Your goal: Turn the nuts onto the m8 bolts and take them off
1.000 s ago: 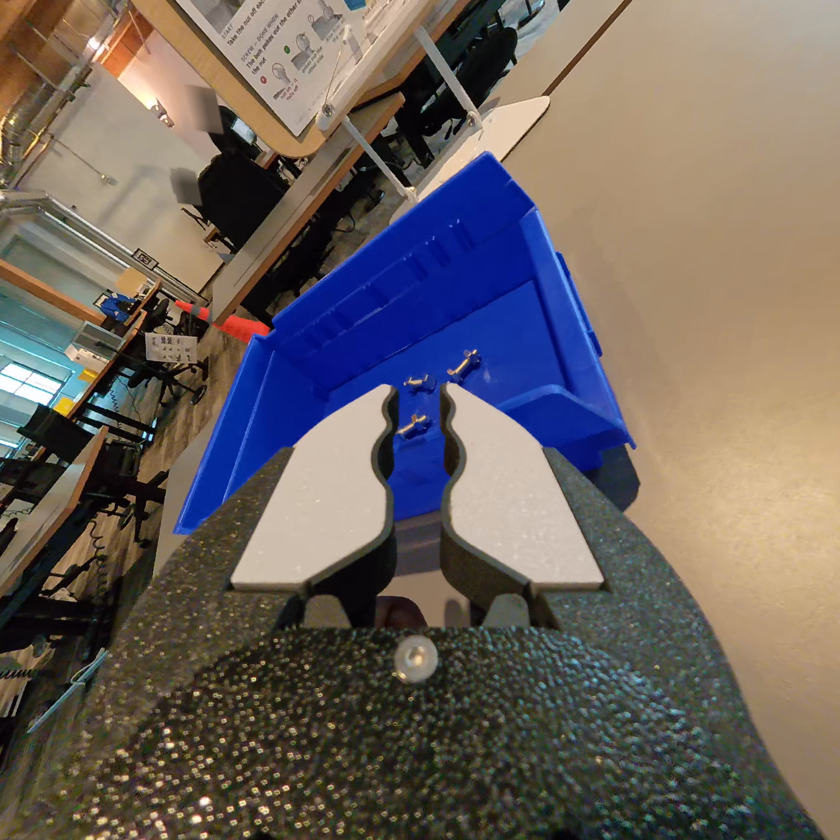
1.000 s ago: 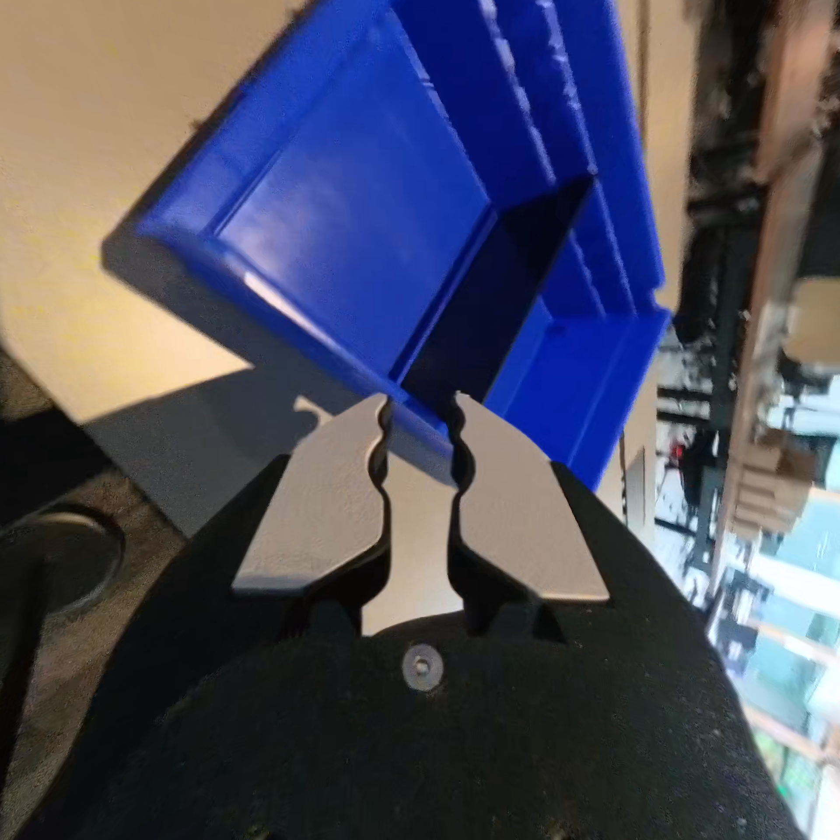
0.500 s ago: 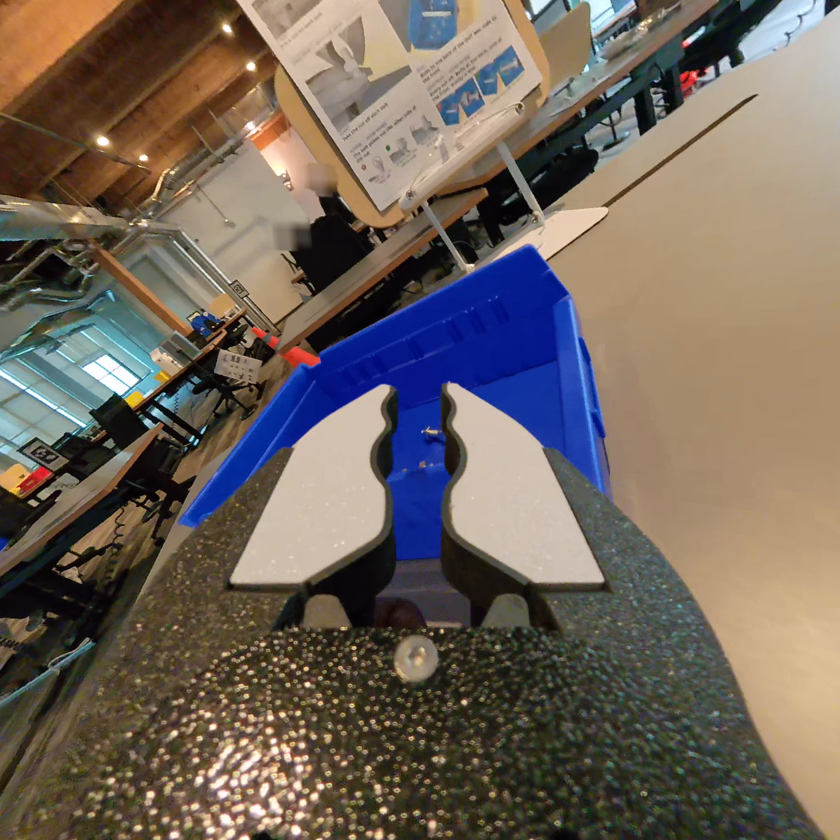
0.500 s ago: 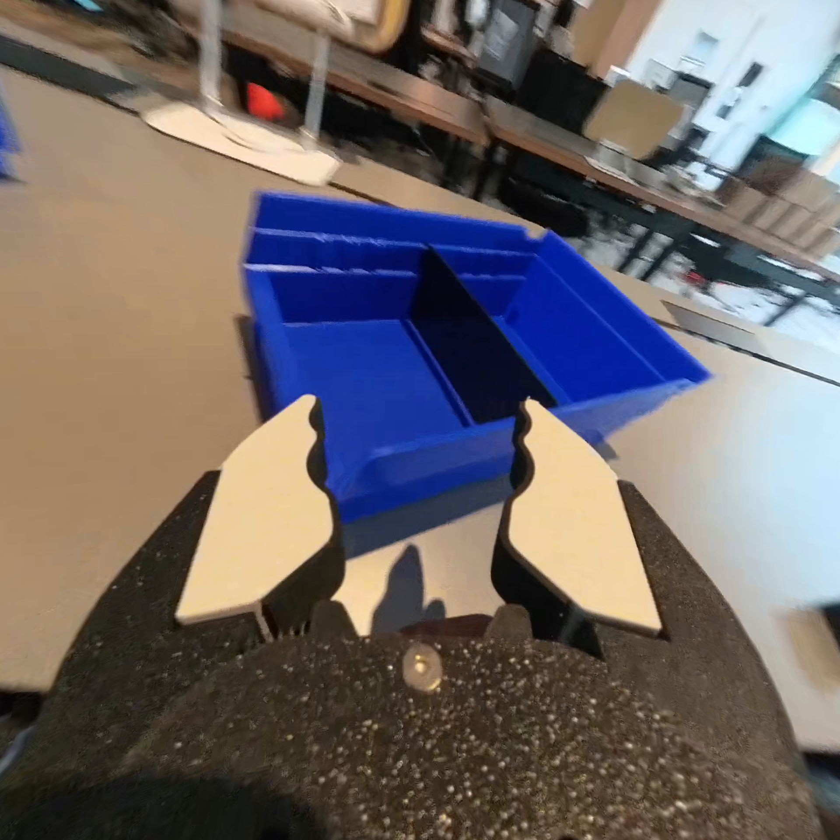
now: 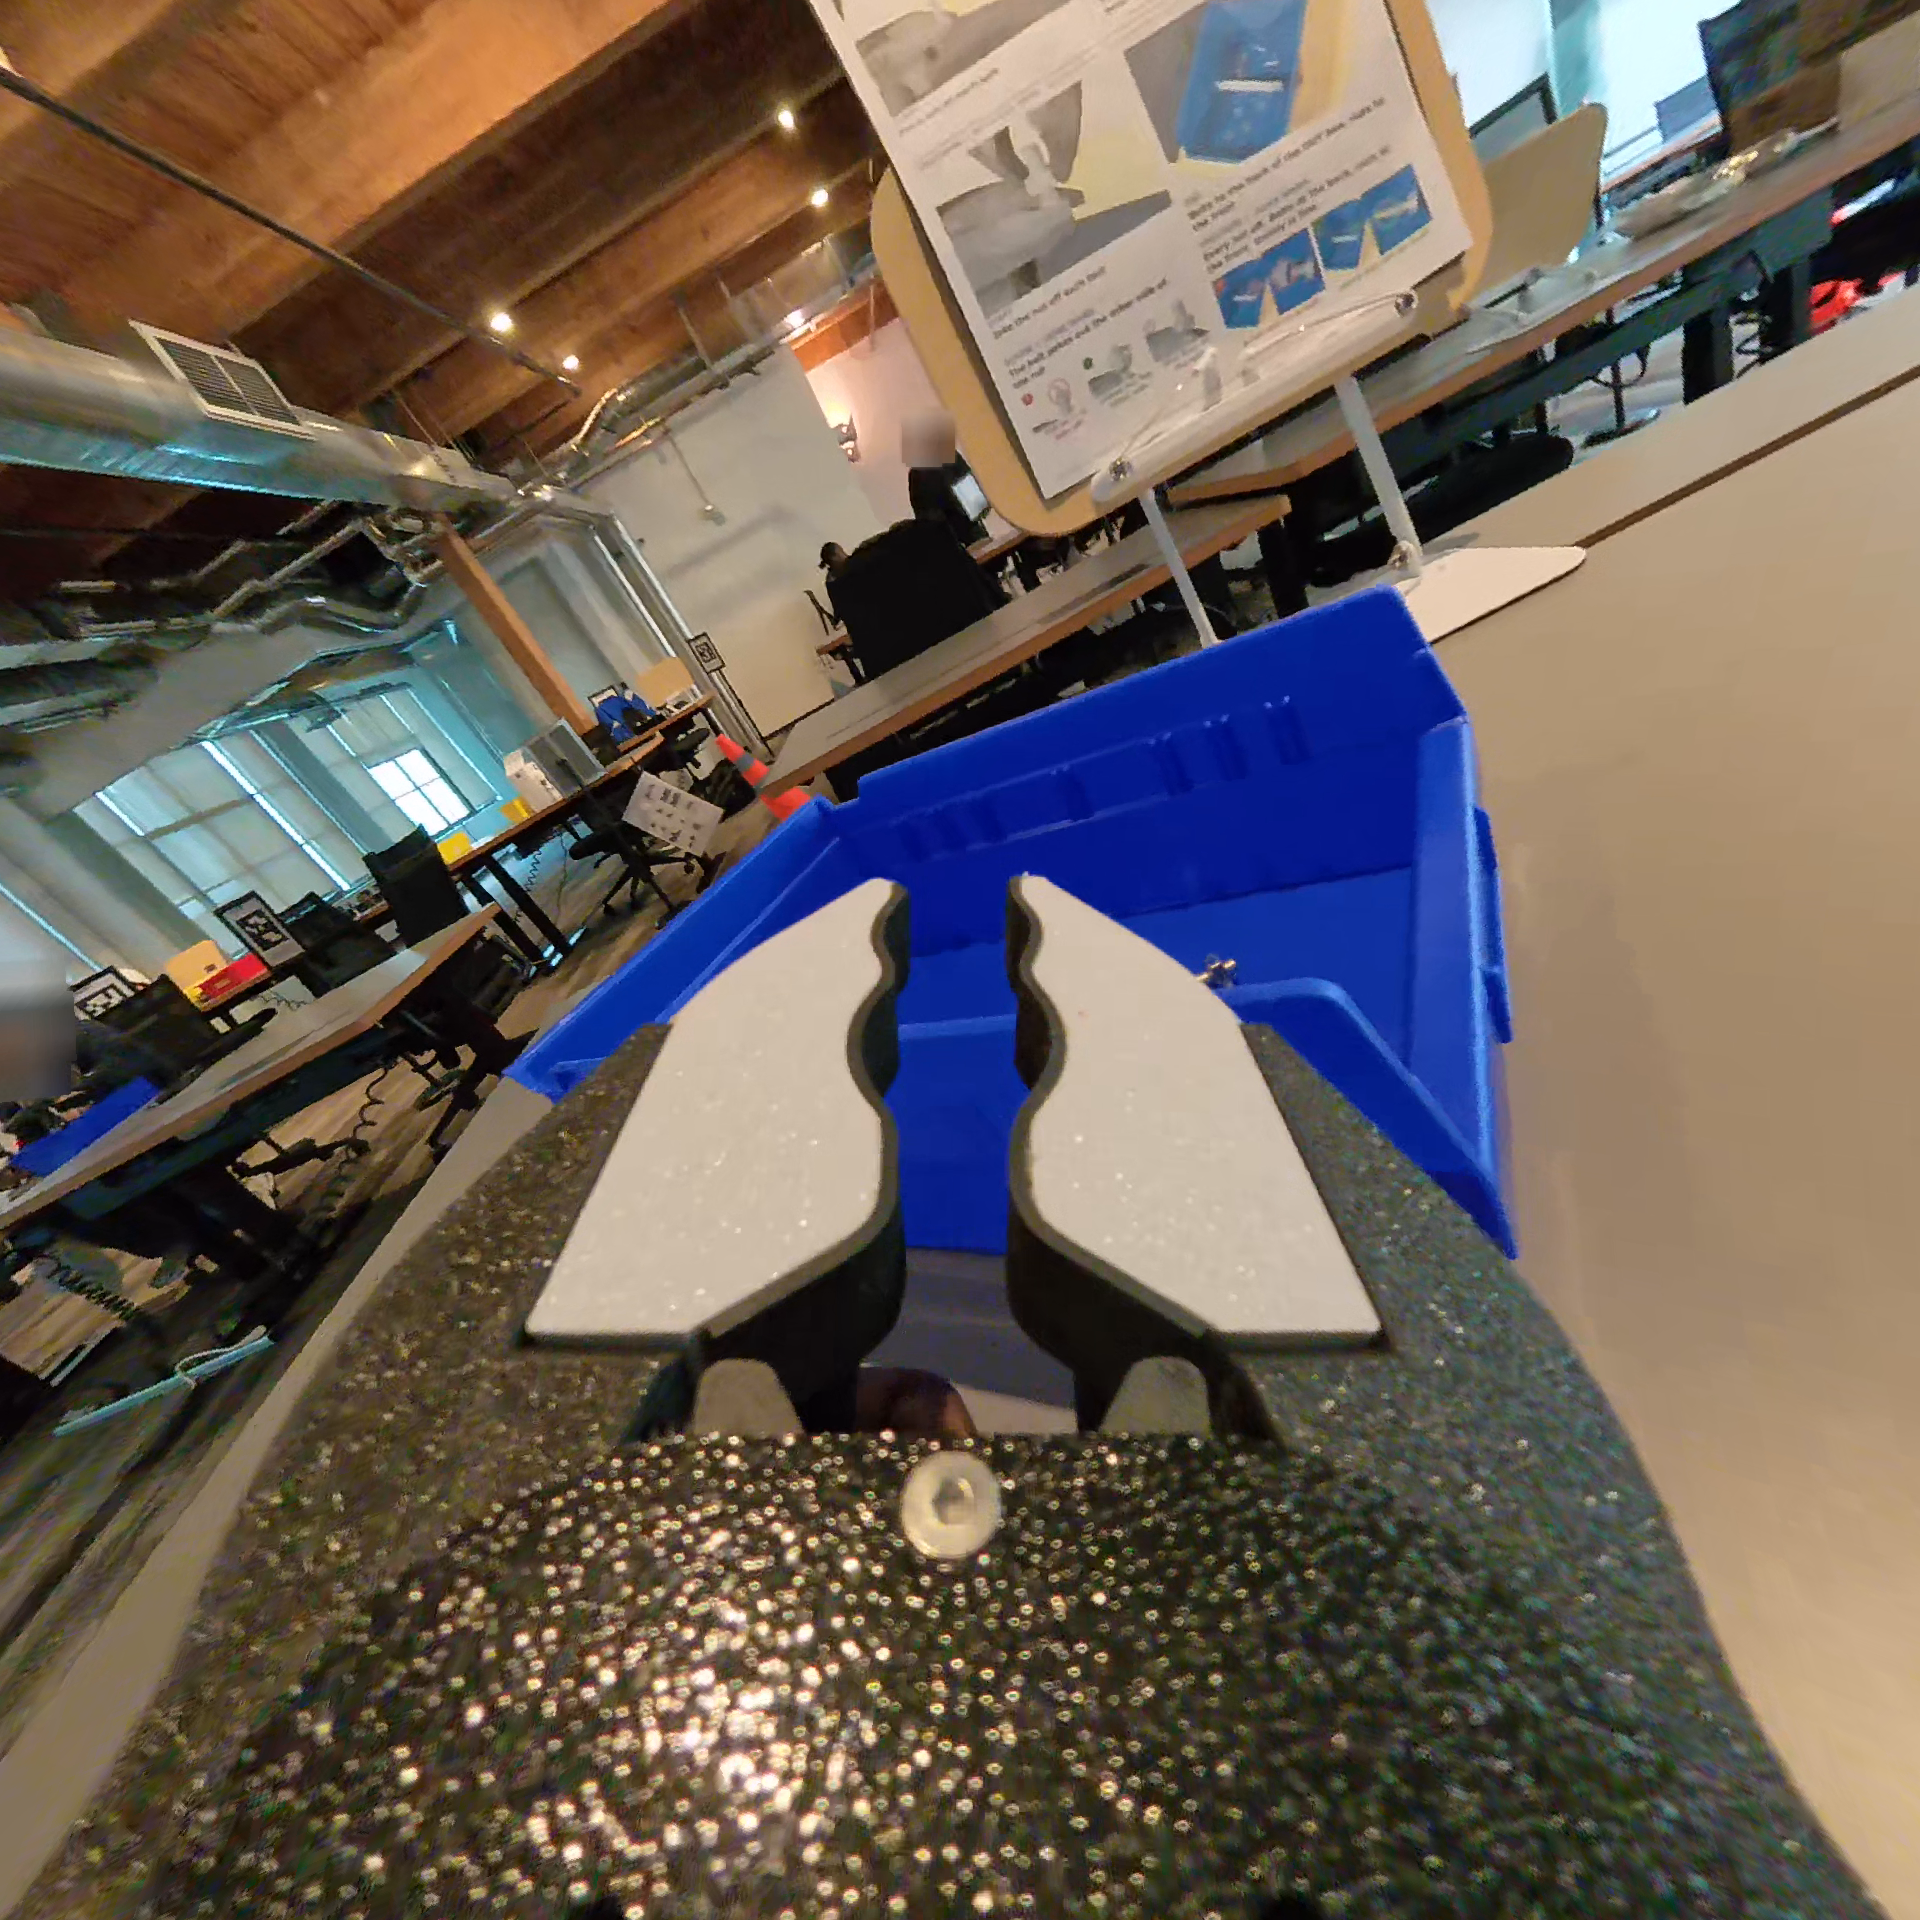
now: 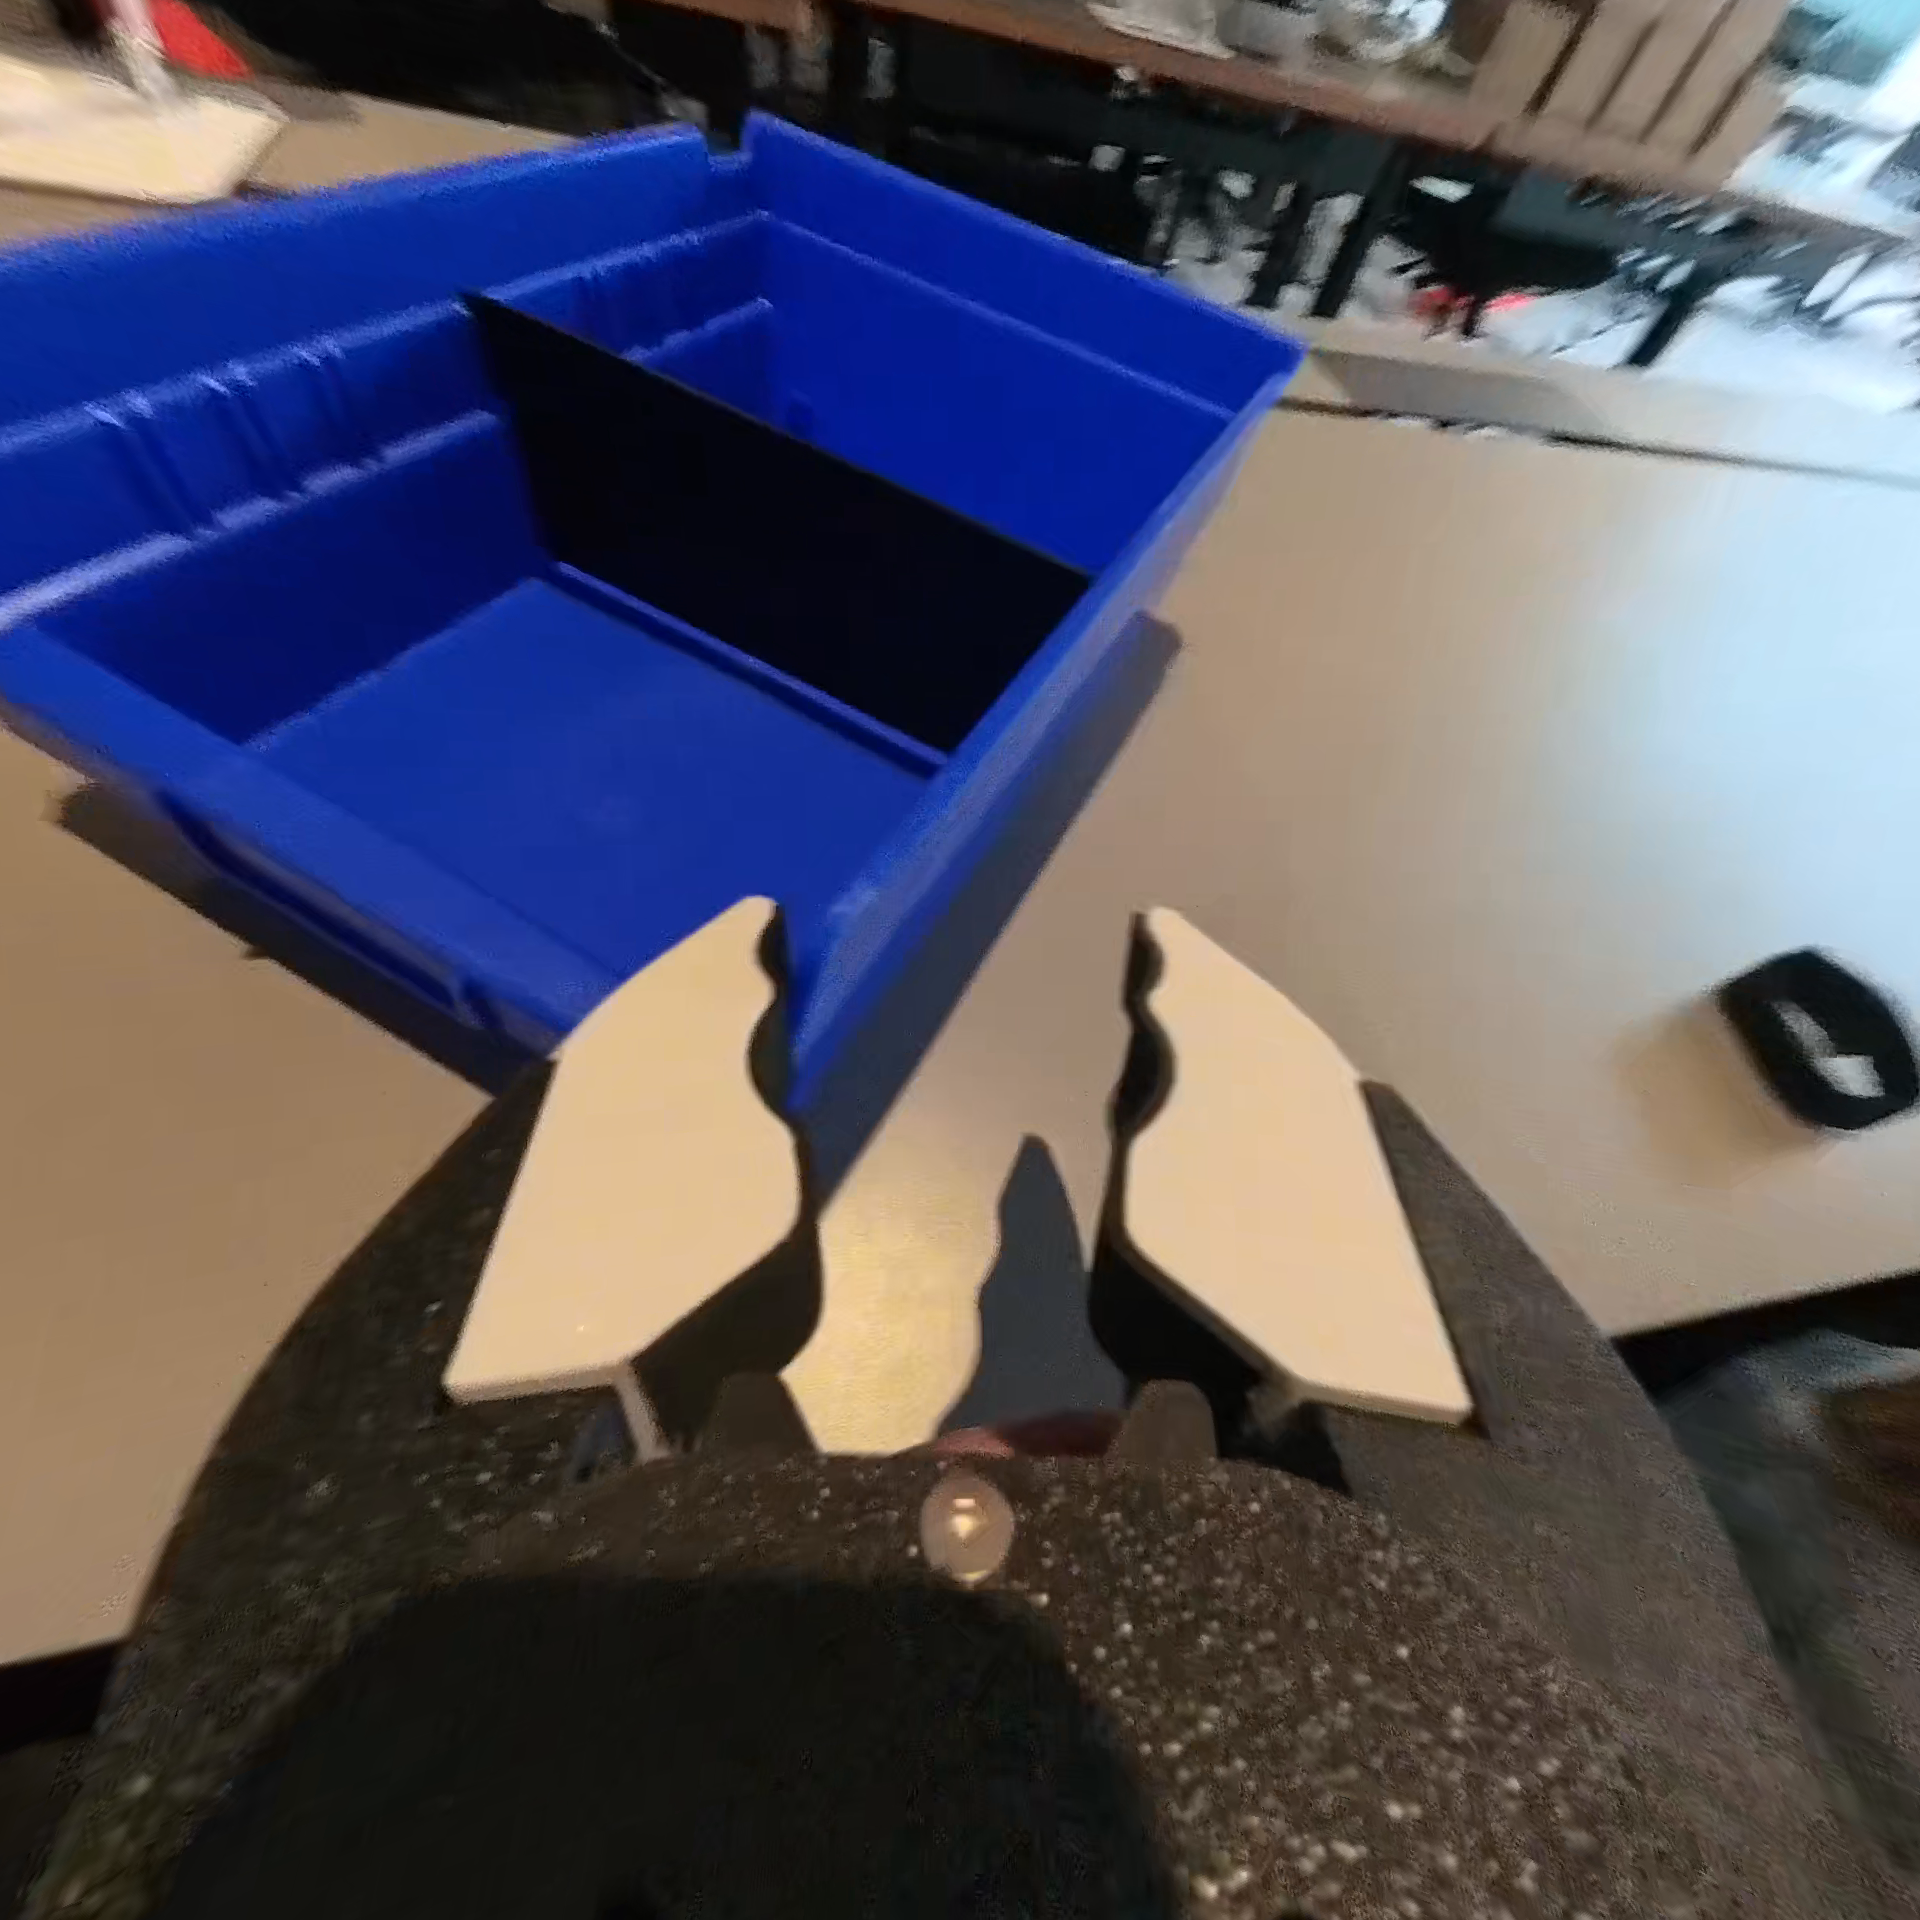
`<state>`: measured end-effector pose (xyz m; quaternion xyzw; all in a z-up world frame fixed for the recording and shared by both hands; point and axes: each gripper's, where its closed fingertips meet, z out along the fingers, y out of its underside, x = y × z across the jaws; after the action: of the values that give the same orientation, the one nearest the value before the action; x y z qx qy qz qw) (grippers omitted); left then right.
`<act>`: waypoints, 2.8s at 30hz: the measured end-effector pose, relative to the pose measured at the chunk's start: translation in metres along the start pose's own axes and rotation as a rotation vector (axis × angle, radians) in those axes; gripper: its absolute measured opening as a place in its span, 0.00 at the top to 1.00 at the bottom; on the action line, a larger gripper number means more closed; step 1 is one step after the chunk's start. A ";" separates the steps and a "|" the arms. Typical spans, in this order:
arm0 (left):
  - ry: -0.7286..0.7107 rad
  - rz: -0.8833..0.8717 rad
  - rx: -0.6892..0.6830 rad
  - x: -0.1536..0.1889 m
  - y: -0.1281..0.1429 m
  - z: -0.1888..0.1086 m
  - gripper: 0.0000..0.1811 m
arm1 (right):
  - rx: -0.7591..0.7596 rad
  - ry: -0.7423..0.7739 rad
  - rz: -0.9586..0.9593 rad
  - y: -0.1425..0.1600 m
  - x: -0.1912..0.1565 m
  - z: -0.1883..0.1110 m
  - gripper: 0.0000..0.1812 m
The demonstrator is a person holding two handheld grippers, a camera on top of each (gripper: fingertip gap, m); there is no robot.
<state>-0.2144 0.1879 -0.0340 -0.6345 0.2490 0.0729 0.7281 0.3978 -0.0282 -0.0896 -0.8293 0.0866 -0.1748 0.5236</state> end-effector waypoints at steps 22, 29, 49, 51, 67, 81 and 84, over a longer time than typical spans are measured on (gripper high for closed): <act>0.029 -0.025 -0.006 0.005 0.011 0.004 0.91 | 0.086 -0.155 -0.351 -0.055 0.011 0.145 0.93; 0.033 -0.024 -0.015 0.006 0.014 0.005 0.91 | 0.091 -0.207 -0.372 -0.064 0.012 0.167 0.93; 0.027 -0.050 0.000 0.006 0.011 0.003 0.91 | 0.133 0.007 -0.264 -0.108 -0.016 0.079 0.85; -0.021 -0.053 -0.057 0.001 0.017 0.002 0.91 | 0.142 -0.002 -0.282 -0.115 -0.037 0.068 0.85; -0.179 -0.005 -0.185 0.019 0.004 -0.003 0.73 | 0.147 -0.080 -0.379 -0.117 -0.103 0.056 0.86; -0.151 -0.056 -0.220 -0.006 -0.009 -0.023 0.74 | 0.163 -0.159 -0.343 -0.082 -0.141 0.063 0.86; -0.148 -0.016 -0.294 0.004 0.016 -0.013 0.74 | 0.193 -0.146 -0.357 -0.080 -0.151 0.063 0.87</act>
<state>-0.2210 0.1770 -0.0508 -0.7291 0.1763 0.1496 0.6441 0.2791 0.1084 -0.0723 -0.7879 -0.1167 -0.2118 0.5663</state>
